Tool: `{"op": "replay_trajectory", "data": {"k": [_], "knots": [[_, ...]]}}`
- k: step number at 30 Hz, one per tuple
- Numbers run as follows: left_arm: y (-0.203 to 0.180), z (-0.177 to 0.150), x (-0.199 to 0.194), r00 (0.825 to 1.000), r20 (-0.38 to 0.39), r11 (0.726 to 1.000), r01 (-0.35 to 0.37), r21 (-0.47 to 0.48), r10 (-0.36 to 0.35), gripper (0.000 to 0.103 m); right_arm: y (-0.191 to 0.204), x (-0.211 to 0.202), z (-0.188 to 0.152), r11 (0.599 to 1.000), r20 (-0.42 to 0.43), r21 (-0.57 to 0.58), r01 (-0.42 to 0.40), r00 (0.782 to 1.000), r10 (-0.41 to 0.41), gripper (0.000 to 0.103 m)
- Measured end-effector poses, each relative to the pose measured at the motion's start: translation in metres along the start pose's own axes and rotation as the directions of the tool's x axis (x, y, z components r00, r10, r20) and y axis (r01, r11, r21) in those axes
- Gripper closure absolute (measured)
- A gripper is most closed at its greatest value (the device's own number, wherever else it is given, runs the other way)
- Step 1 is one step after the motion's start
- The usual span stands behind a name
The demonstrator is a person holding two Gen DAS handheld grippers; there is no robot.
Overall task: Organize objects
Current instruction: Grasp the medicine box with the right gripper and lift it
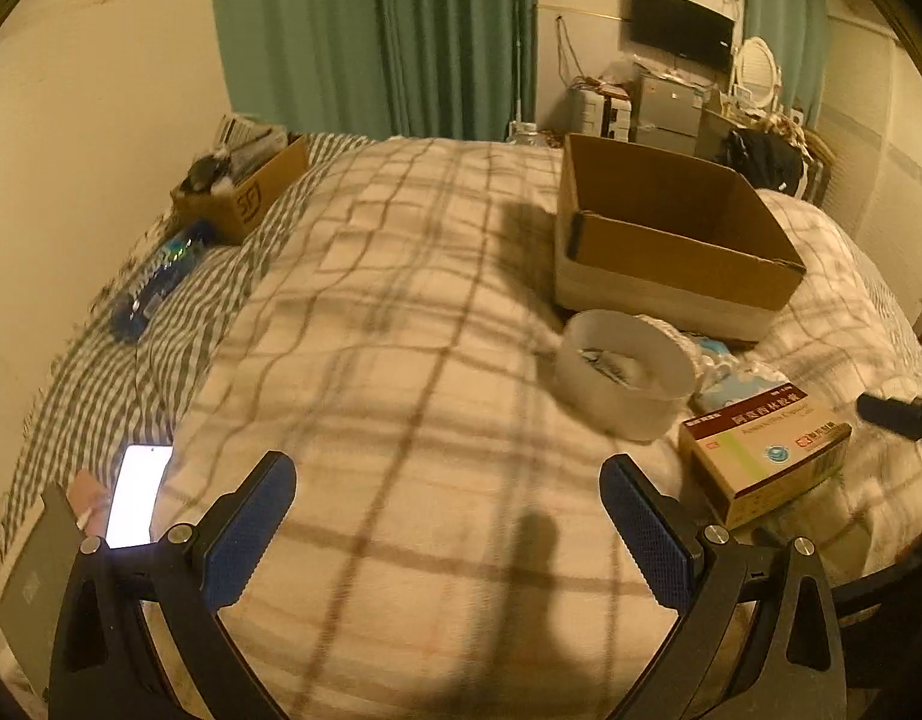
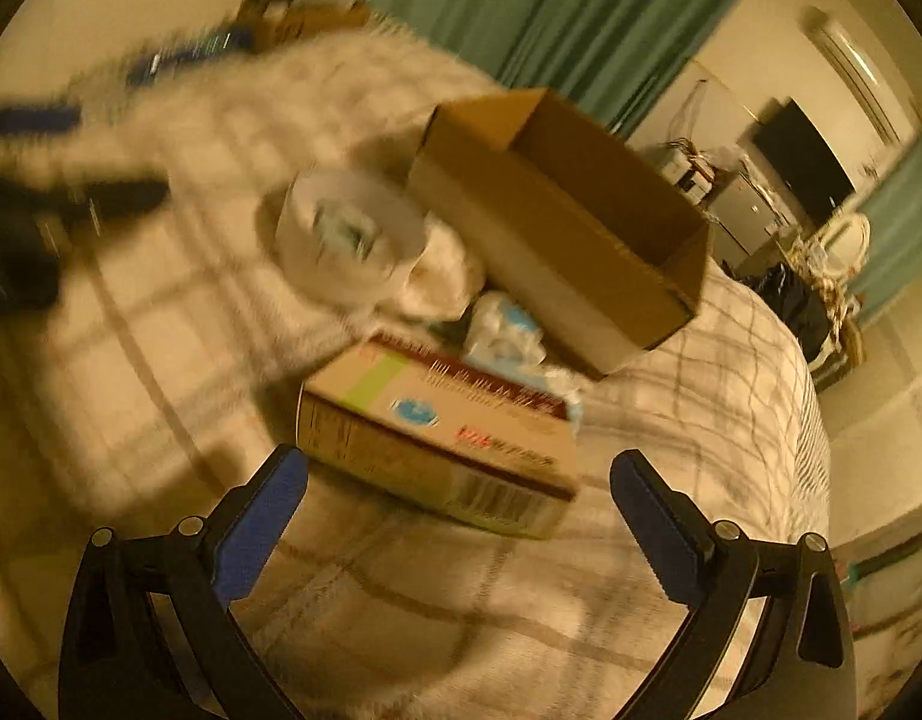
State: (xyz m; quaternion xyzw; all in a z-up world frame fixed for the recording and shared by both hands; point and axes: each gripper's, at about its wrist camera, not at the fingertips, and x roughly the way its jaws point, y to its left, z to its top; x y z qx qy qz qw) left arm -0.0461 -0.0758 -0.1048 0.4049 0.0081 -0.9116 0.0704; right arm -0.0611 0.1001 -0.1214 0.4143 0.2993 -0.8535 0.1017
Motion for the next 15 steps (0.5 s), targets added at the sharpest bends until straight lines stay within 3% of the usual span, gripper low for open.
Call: {"op": "replay_trajectory", "data": {"k": [7,10,15], "knots": [[0.020,-0.003,0.013,0.997,-0.055,0.995,0.044,-0.086,-0.049,0.000,0.023,0.026,0.006,0.985,-0.036,-0.155,0.073,0.996,-0.079,0.003],[0.021,-0.004,0.012,0.997,-0.054,0.994,0.053,-0.091,-0.058,0.000,0.021,0.036,0.009,0.984,-0.049,-0.161,0.083,0.995,-0.091,0.009],[0.016,-0.004,0.013,0.997,-0.058,0.996,0.055,-0.067,-0.059,0.000,0.016,0.043,0.012,0.985,-0.051,-0.137,0.104,0.992,-0.112,0.029]]}}
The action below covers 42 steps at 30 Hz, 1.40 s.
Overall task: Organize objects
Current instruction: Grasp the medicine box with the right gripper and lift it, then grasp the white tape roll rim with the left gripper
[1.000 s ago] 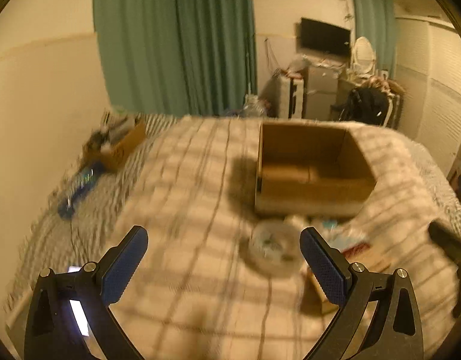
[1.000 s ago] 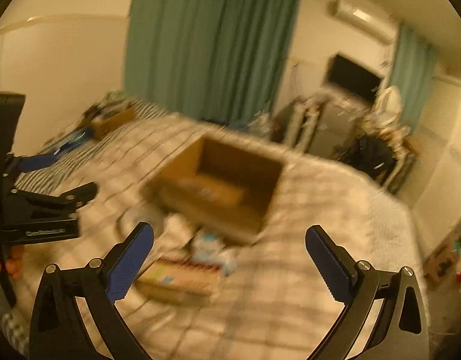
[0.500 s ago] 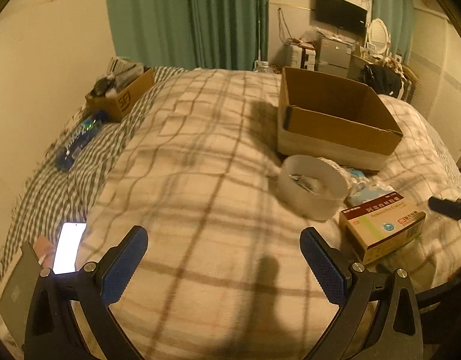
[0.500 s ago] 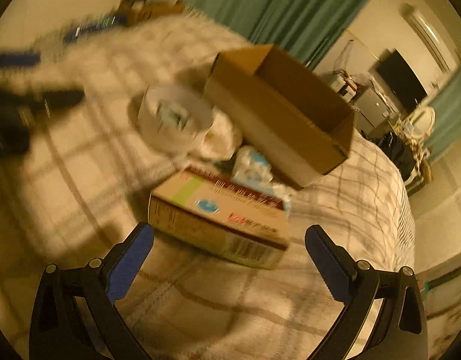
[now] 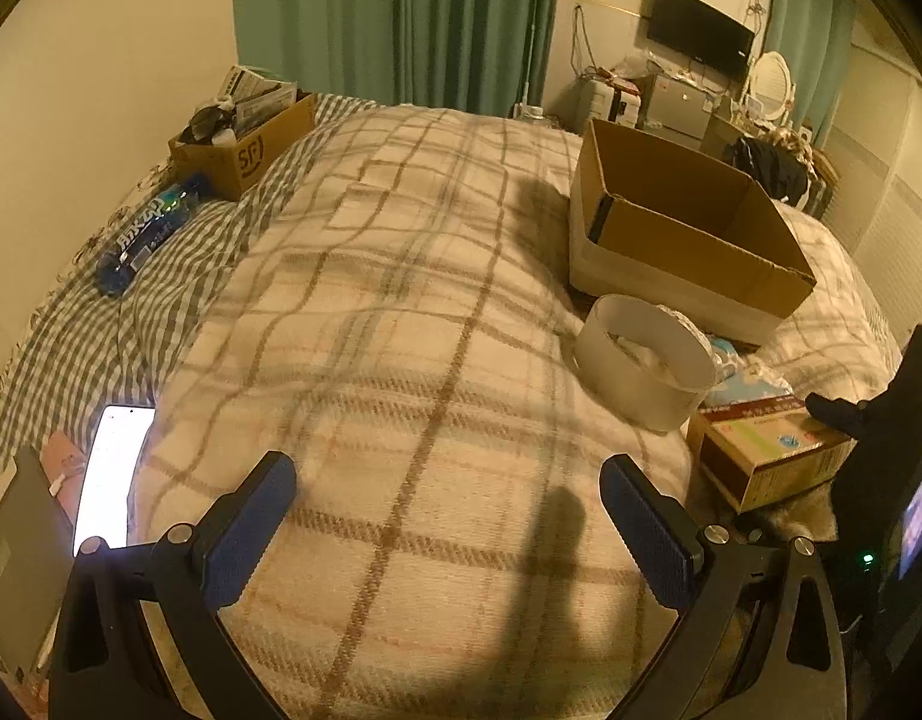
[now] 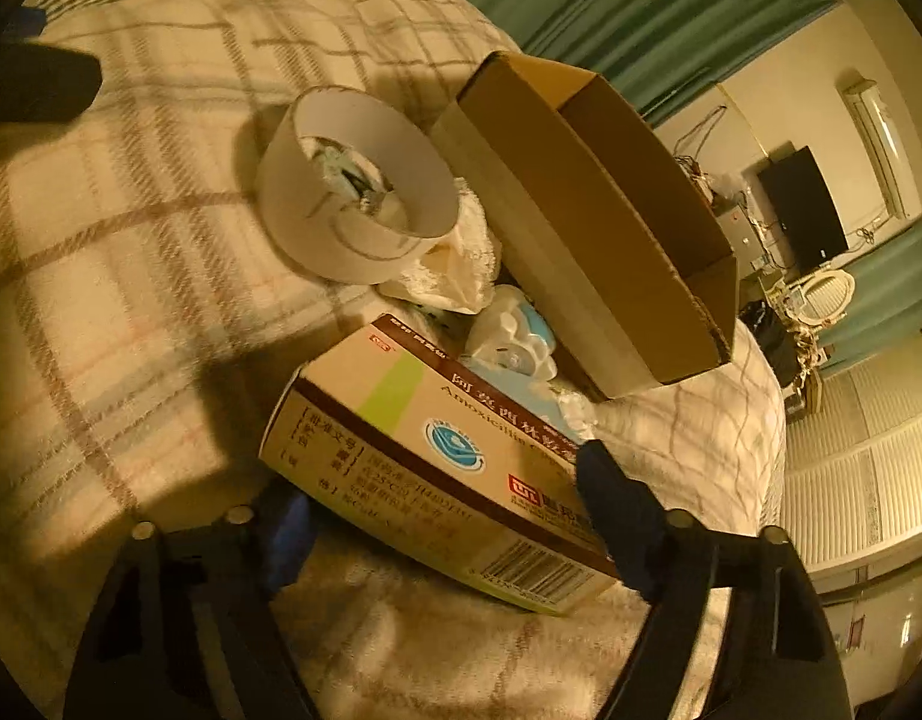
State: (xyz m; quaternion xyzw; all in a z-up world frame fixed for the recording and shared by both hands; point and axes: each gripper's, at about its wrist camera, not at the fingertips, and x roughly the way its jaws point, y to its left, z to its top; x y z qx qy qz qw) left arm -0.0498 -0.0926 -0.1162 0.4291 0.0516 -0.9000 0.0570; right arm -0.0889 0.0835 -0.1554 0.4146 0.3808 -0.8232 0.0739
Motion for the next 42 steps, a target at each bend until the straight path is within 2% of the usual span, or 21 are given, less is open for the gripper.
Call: {"op": "replay_trajectory", "data": {"k": [3,7,15,19,24,27,31,40,42], "knots": [[-0.005,0.000,0.000,1.000,-0.001,1.000,0.004,0.020,-0.004,0.000,-0.010,-0.011,0.000,0.999,0.040,0.040,-0.014,0.999,0.012,0.043],[-0.012,0.003,0.000,1.000,-0.003,0.999,0.010,0.045,-0.010,0.000,-0.034,-0.021,0.001,0.983,0.079,0.161,-0.084,0.994,0.072,0.051],[-0.040,0.017,0.002,0.999,0.004,0.993,0.049,0.106,-0.049,0.000,-0.079,-0.040,0.000,0.908,0.186,0.368,-0.199,0.973,0.138,0.070],[-0.055,0.029,0.004,0.994,-0.015,0.986,0.105,0.126,-0.104,0.000,-0.100,-0.044,-0.003,0.878,0.214,0.421,-0.226,0.966,0.146,0.071],[-0.074,0.039,0.012,0.992,-0.030,0.980,0.125,0.157,-0.122,0.000,-0.121,-0.052,-0.007,0.838,0.258,0.481,-0.256,0.955,0.144,0.071],[-0.086,0.038,0.021,0.985,-0.062,0.969,0.172,0.178,-0.164,0.000,-0.131,-0.055,-0.008,0.821,0.274,0.507,-0.263,0.952,0.136,0.071],[-0.103,0.036,0.034,0.985,-0.066,0.960,0.168,0.222,-0.157,0.000,-0.135,-0.054,-0.012,0.799,0.283,0.534,-0.277,0.949,0.140,0.071],[-0.109,0.038,0.066,0.985,-0.085,0.963,0.168,0.213,-0.153,0.000,-0.133,-0.048,-0.019,0.771,0.282,0.559,-0.305,0.944,0.169,0.071],[-0.110,0.035,0.067,0.983,-0.086,0.959,0.180,0.221,-0.164,0.003,-0.131,-0.047,-0.021,0.766,0.281,0.563,-0.311,0.943,0.176,0.071]]}}
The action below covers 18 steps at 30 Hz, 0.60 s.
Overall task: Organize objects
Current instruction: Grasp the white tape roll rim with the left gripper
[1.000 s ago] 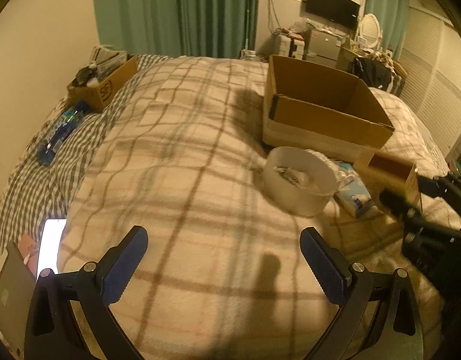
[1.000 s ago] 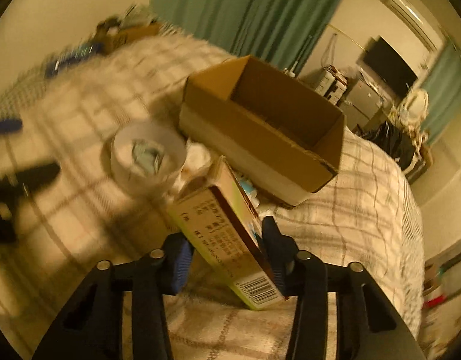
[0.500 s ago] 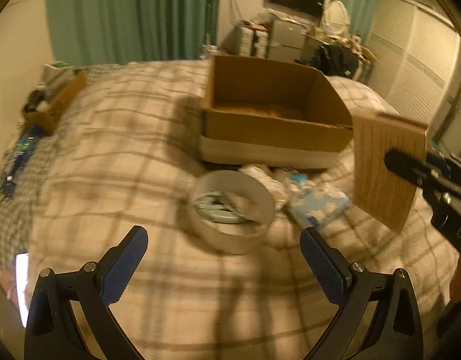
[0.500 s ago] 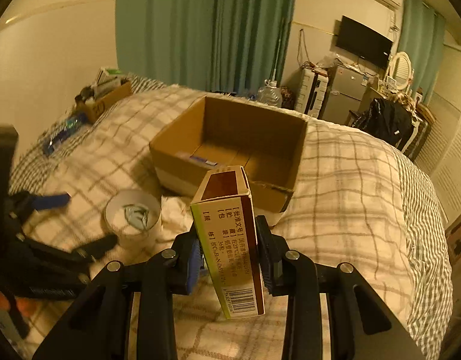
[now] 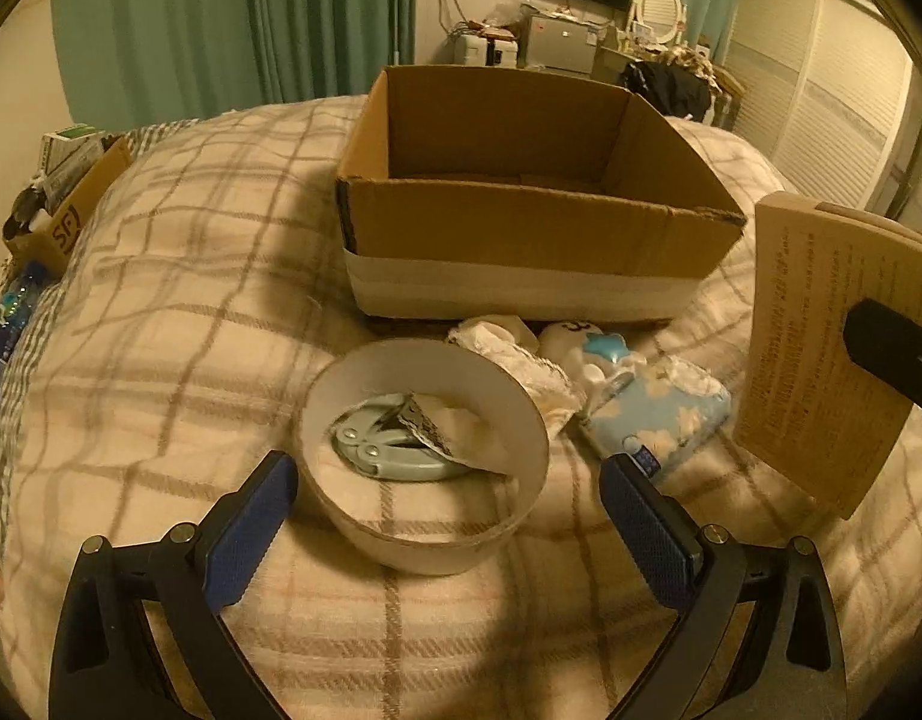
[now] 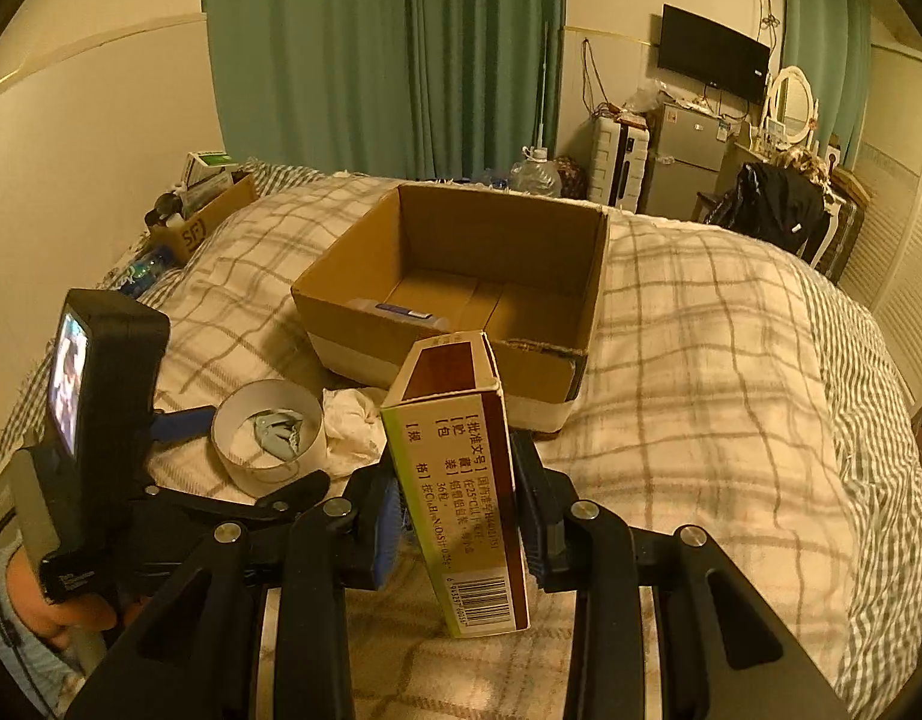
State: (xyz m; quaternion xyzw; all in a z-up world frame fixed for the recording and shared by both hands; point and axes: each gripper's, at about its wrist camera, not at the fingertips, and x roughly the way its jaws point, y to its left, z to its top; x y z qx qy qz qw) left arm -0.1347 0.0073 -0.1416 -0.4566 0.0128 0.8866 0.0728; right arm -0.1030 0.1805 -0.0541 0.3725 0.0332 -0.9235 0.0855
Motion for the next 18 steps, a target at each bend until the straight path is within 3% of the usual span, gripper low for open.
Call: {"op": "replay_trajectory", "data": {"k": [5,10,14,18], "knots": [[0.003,-0.003,-0.007,1.000,0.020,1.000,-0.017,-0.012,0.017,0.022,0.000,0.001,-0.008,1.000,-0.011,0.020,0.002,1.000,-0.002,0.071],[0.006,-0.006,-0.016,0.999,0.030,0.999,-0.020,-0.030,0.021,0.022,-0.003,-0.003,-0.010,1.000,-0.002,0.029,0.004,1.000,-0.004,0.071],[0.002,-0.011,-0.037,0.994,0.085,0.998,-0.066,-0.005,0.067,0.022,-0.004,-0.005,-0.009,0.999,0.004,0.034,0.001,1.000,-0.001,0.071],[0.000,-0.013,-0.060,0.990,0.129,0.998,-0.060,0.006,0.058,0.023,-0.004,-0.013,-0.007,0.999,0.023,0.040,-0.008,1.000,0.007,0.071]]}}
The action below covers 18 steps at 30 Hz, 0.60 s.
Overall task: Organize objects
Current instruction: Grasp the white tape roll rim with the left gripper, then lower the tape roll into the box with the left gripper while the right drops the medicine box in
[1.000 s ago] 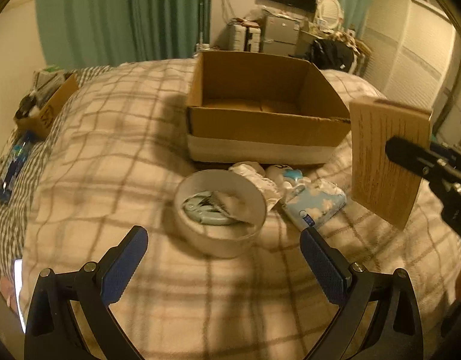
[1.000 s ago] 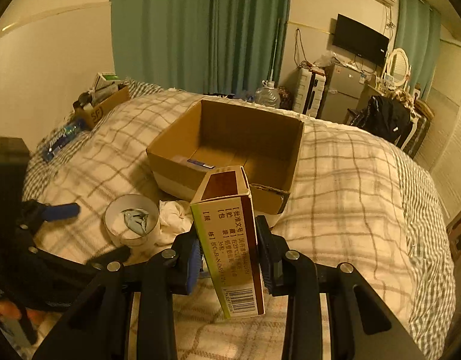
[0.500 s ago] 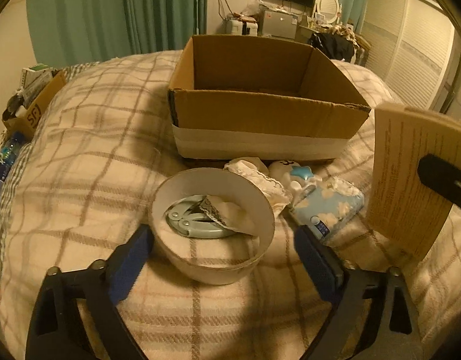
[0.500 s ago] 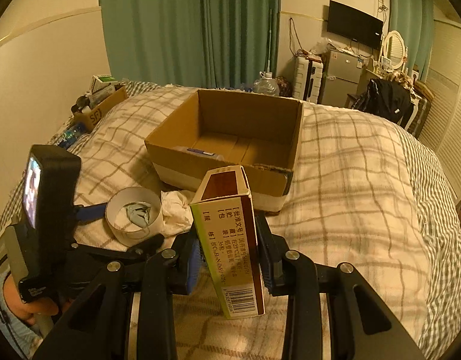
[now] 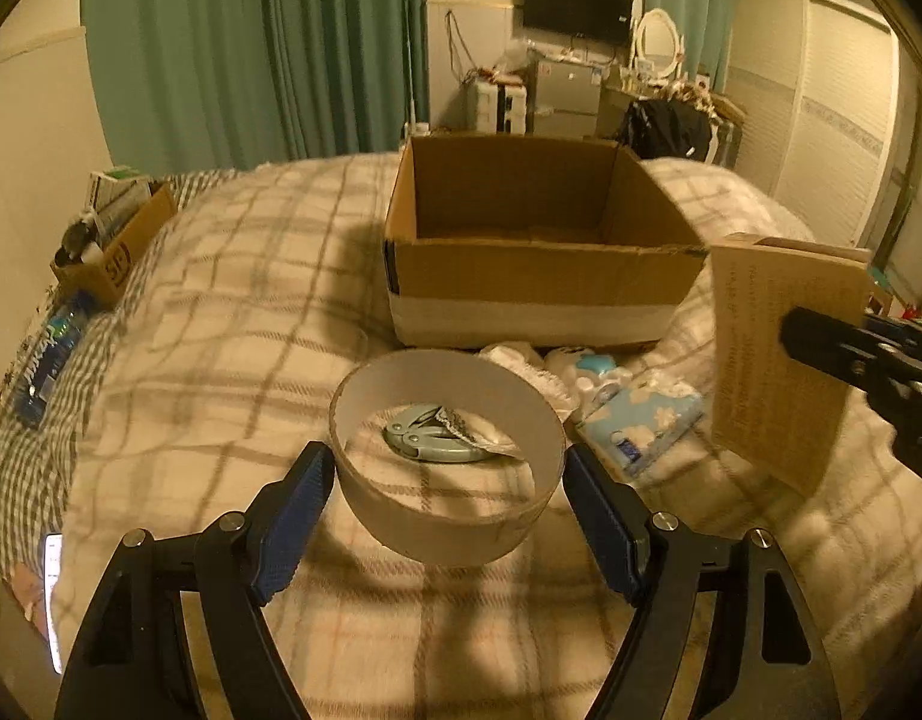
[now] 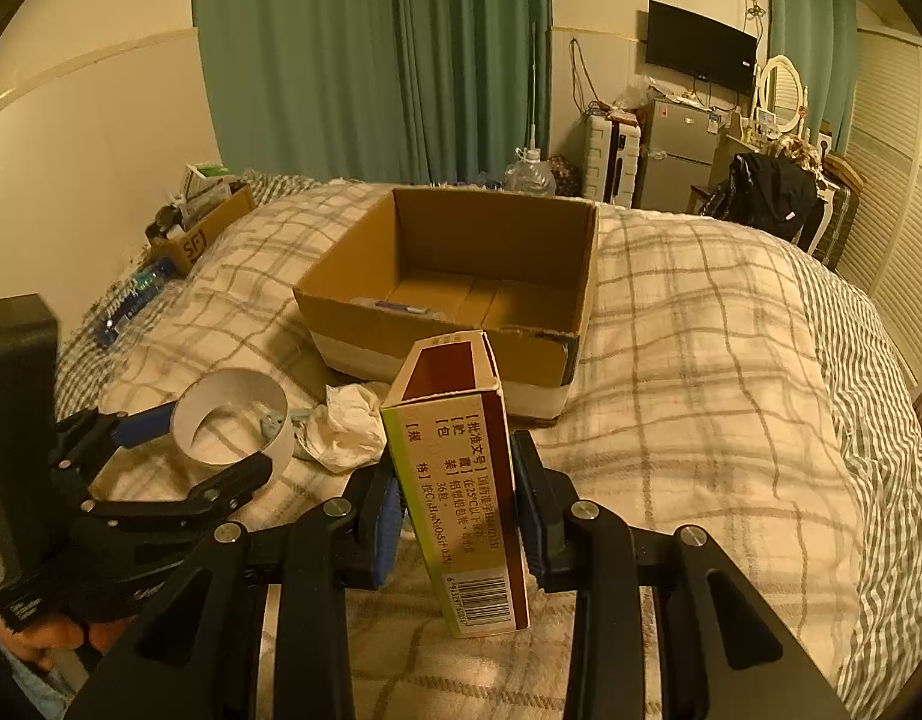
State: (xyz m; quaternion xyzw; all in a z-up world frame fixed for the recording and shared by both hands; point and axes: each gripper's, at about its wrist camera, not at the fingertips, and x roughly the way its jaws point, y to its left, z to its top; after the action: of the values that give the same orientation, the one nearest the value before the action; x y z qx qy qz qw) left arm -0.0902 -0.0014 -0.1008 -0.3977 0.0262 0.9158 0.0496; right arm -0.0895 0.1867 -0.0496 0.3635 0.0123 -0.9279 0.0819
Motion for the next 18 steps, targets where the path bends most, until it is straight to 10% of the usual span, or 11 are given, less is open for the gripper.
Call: {"op": "replay_trajectory", "data": {"k": [18], "knots": [[-0.029,0.096,-0.071,0.970,0.212,0.989,0.096,0.114,-0.119,0.023,-0.004,-0.066,0.084,0.997,0.190,-0.073,0.022,0.982,-0.008,0.071]]}}
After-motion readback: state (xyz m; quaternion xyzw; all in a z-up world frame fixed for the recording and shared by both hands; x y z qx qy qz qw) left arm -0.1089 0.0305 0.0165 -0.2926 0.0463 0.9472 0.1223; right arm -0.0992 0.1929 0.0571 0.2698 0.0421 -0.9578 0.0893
